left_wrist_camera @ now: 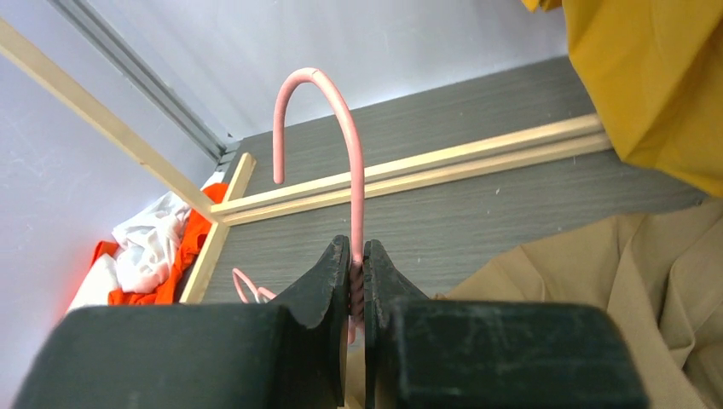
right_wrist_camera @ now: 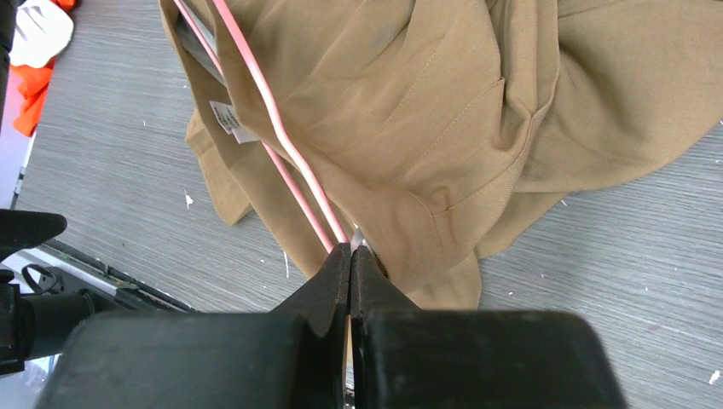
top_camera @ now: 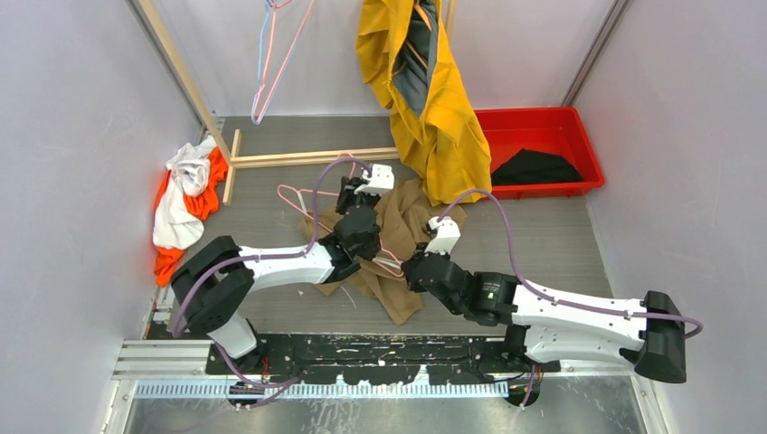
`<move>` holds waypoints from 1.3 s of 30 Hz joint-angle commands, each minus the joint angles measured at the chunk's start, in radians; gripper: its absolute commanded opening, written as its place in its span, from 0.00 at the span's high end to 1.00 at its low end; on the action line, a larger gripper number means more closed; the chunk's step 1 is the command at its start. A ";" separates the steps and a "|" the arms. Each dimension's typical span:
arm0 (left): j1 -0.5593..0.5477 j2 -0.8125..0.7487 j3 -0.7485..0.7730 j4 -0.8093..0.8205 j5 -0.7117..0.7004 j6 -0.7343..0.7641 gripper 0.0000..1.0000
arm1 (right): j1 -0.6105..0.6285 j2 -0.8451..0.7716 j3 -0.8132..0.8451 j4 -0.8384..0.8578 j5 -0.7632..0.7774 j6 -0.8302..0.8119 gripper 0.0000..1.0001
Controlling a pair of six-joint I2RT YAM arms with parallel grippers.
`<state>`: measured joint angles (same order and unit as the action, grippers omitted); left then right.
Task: Place the skirt on the hanger
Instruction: Hang the skirt at the center of the board.
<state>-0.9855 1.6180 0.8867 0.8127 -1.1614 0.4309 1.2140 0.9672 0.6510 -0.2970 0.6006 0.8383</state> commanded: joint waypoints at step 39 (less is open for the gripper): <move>-0.014 -0.042 0.029 0.447 0.185 0.260 1.00 | -0.052 -0.141 0.059 -0.097 -0.038 0.082 0.97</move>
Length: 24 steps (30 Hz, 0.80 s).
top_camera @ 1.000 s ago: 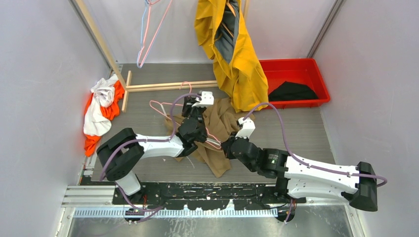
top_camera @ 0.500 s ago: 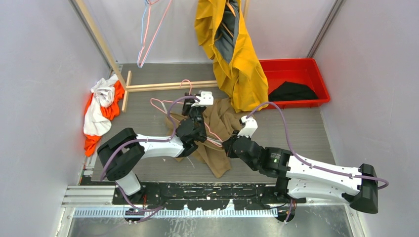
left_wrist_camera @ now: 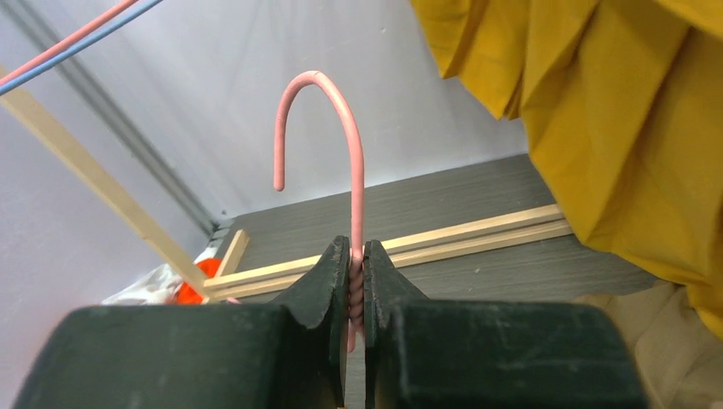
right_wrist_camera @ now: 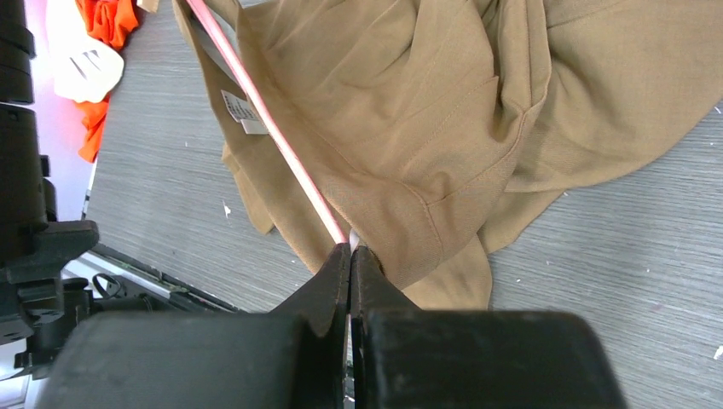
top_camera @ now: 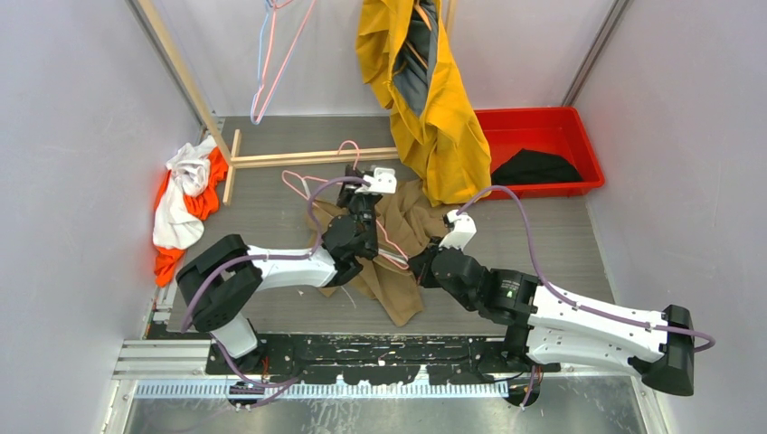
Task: Place the skirt on the hanger
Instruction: Hang the skirt at the center of the board.
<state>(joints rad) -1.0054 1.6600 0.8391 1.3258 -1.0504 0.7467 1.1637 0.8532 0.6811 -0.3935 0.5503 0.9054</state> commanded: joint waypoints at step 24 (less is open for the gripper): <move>0.335 -0.455 0.060 -1.033 1.050 -0.813 1.00 | -0.022 -0.109 0.060 -0.057 -0.069 -0.142 0.97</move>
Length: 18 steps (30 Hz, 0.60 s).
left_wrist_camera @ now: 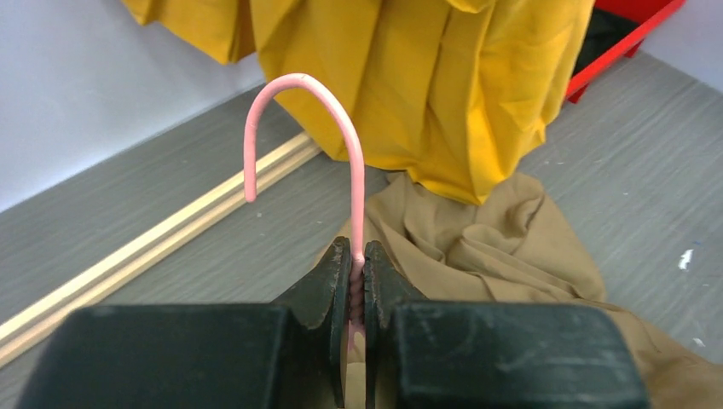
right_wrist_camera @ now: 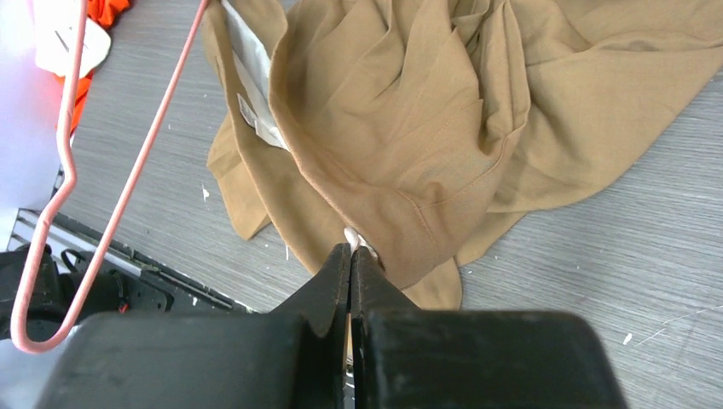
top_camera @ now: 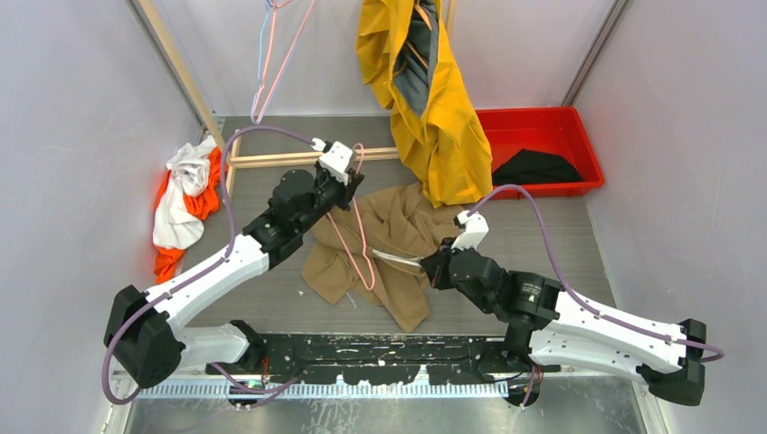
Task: Place the skirt on the hanger
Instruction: Hang the skirt at the center of the board.
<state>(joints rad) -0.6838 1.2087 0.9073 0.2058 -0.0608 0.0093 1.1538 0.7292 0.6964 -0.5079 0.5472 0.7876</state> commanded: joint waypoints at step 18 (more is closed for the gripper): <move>0.124 0.184 -0.011 0.162 0.247 -0.166 0.91 | -0.134 0.099 0.039 0.099 -0.281 -0.050 0.97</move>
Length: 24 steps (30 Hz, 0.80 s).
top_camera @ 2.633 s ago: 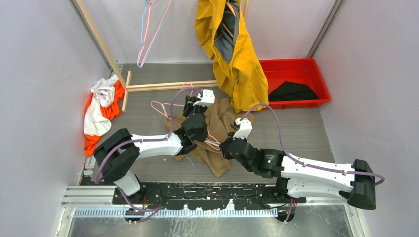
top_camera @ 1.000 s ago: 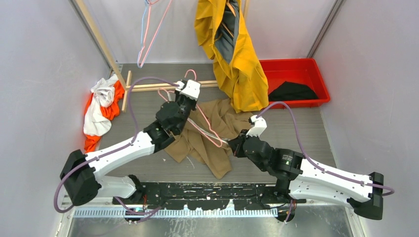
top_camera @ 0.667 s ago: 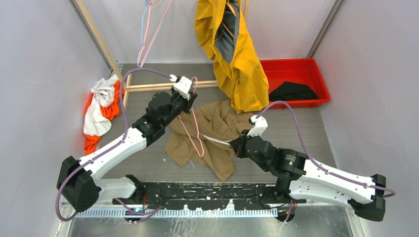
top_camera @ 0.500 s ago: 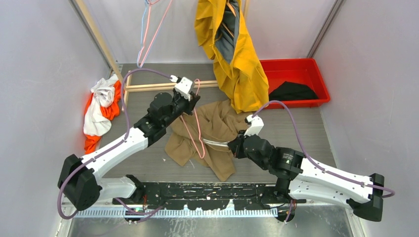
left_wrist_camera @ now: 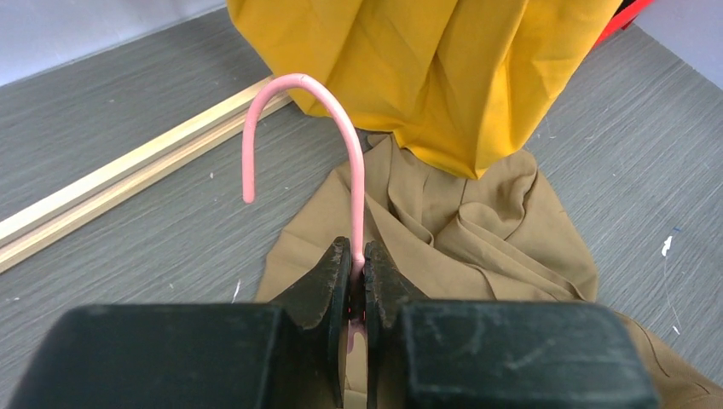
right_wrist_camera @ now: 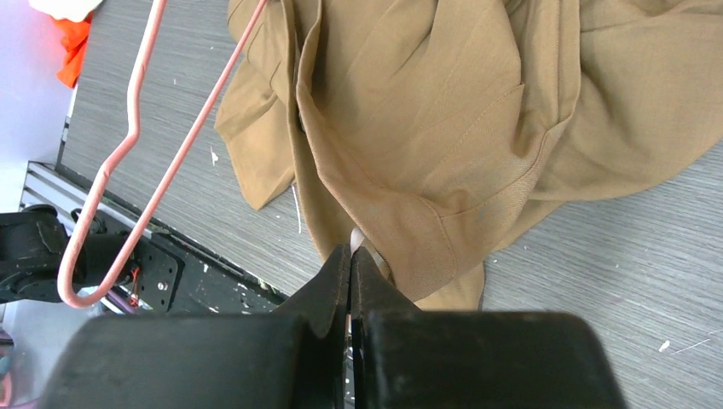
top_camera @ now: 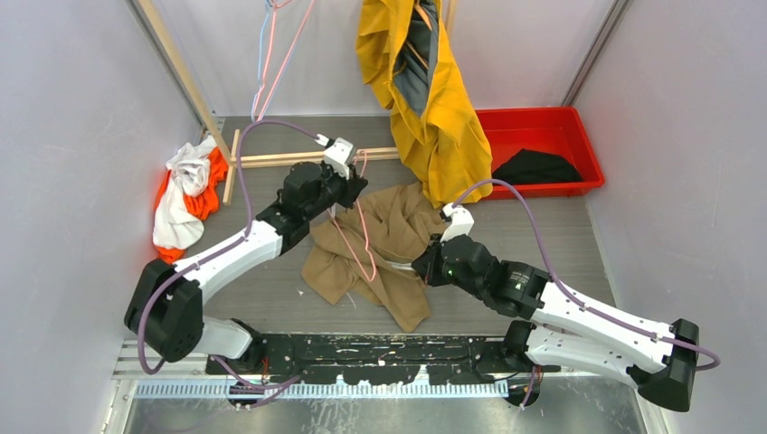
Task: Place the skirt on the hanger
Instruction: Hang the skirt at the center of the board.
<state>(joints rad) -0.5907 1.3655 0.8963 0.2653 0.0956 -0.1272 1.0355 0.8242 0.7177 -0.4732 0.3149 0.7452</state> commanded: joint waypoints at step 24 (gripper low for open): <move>0.187 0.185 0.031 0.258 0.454 -0.162 1.00 | -0.066 -0.020 0.000 0.043 -0.104 -0.012 0.97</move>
<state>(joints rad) -0.4297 1.5528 0.8936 0.4374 0.4950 -0.2623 0.9760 0.8314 0.7113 -0.4568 0.2222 0.7425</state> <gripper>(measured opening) 0.047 0.048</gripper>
